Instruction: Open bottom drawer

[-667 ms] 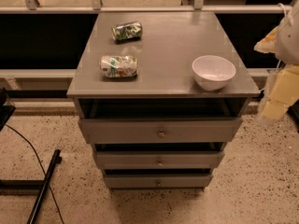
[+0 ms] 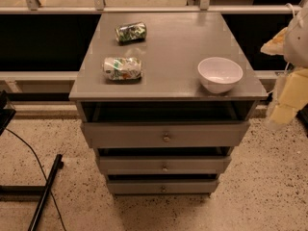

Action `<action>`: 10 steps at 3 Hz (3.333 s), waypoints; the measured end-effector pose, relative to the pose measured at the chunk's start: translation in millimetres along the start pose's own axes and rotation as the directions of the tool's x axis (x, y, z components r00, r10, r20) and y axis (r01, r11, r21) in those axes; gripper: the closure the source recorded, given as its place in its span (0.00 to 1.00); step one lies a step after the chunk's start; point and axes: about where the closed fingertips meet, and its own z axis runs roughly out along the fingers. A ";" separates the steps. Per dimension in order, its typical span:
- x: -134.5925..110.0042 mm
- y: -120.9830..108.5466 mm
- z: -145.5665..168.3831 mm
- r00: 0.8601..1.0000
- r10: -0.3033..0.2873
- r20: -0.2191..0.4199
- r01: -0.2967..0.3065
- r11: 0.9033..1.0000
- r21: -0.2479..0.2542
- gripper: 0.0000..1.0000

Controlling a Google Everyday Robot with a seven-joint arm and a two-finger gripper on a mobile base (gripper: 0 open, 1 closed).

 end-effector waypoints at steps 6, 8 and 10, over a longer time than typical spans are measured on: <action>-32.2 128.7 229.0 0.859 -0.081 0.506 0.078 0.997 0.028 0.00; -38.9 127.2 296.3 0.857 -0.115 0.503 0.060 0.990 0.125 0.00; -34.2 127.3 310.5 0.870 -0.122 0.477 0.071 0.990 0.123 0.00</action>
Offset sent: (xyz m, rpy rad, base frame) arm -0.0666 0.0690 -0.2310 0.4945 -0.0810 0.1667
